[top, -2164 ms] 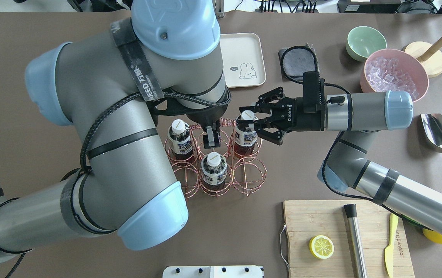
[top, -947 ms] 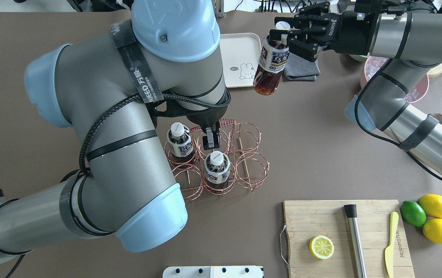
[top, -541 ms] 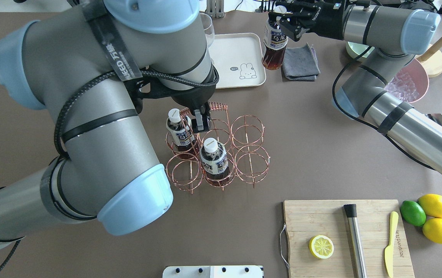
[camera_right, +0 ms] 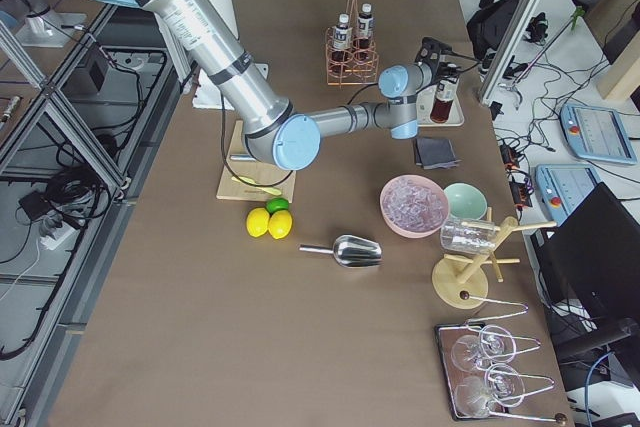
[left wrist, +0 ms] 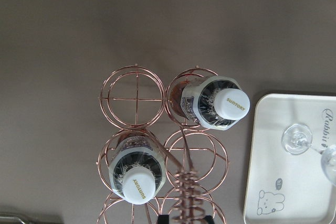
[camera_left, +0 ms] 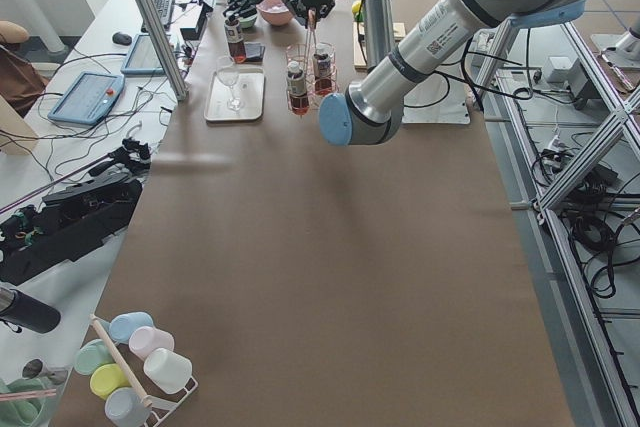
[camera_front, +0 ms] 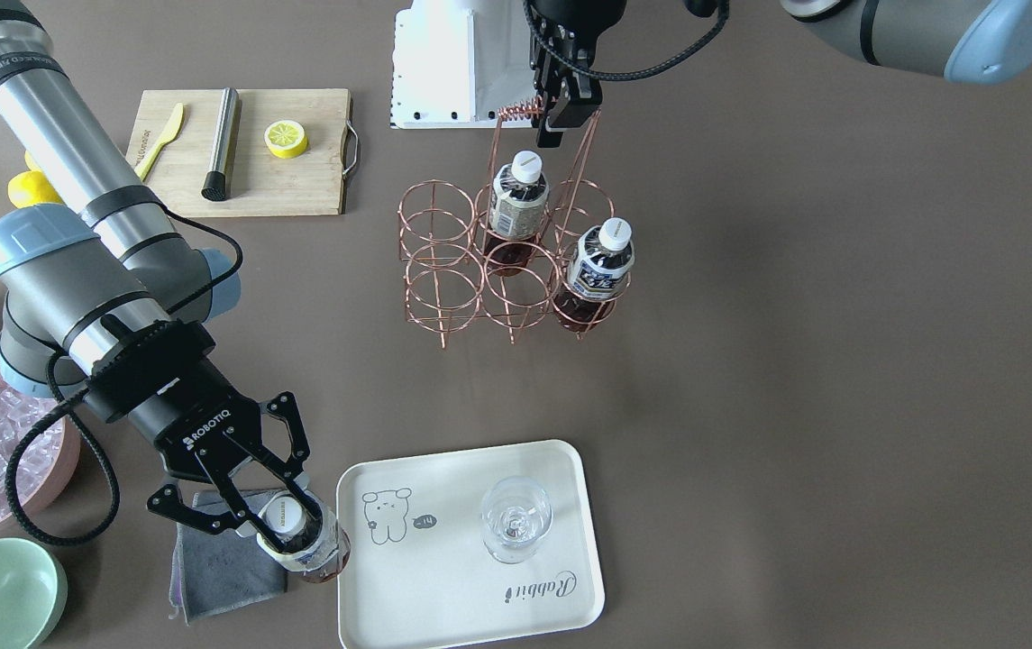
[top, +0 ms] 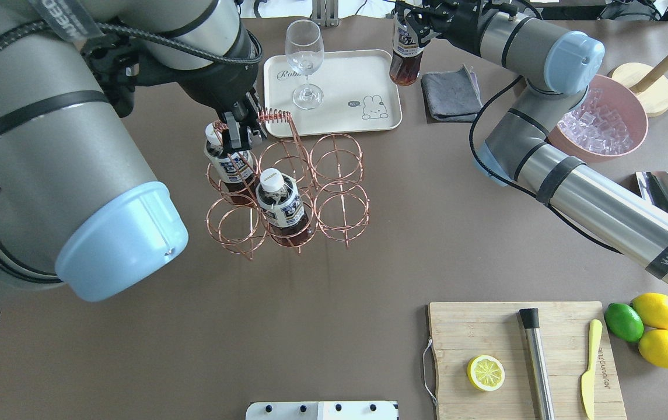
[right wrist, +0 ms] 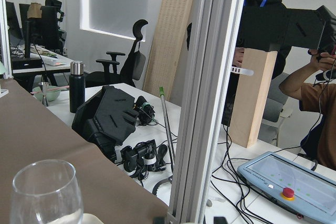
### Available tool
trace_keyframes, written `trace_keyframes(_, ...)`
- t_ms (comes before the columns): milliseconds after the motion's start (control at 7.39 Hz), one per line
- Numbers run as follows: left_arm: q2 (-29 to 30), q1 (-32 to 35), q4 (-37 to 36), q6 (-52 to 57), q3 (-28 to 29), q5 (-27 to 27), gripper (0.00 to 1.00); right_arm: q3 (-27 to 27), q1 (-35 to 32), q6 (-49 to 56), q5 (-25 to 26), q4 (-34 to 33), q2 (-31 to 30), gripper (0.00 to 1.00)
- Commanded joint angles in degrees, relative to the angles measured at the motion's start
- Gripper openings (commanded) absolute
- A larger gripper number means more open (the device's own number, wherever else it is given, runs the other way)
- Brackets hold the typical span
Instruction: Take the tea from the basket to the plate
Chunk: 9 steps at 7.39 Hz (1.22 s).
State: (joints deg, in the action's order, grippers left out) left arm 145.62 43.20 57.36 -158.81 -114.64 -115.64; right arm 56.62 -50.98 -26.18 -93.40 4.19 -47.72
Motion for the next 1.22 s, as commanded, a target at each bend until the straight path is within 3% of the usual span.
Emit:
trace_keyframes(0, -2.9, 4.9, -3.2, 11.9, -1.0, -0.5, 0.00, -2.9, 3.6, -4.5, 8.6, 0.7, 2.4, 0.00)
trace_keyframes(271, -8.6, 12.0, -3.2, 23.2, -0.7, -1.9, 0.00, -4.3, 6.9, -4.7, 14.7, 3.8, 2.4, 0.00)
trace_keyframes(541, -13.6, 23.4, -3.0, 35.2, 2.4, -6.9, 0.00, -4.8, 8.3, -4.7, 16.1, 3.9, 2.3, 0.00)
trace_keyframes(812, -15.9, 32.8, 1.2, 49.1, 13.8, -9.2, 0.00, -5.3, 8.9, -4.7, 16.4, 4.8, 2.3, 0.00)
trace_keyframes(1082, -18.3, 38.9, 12.7, 54.3, 25.4, -9.8, 0.00, -5.1, 8.9, -4.5, 16.3, 5.0, 2.3, 0.00)
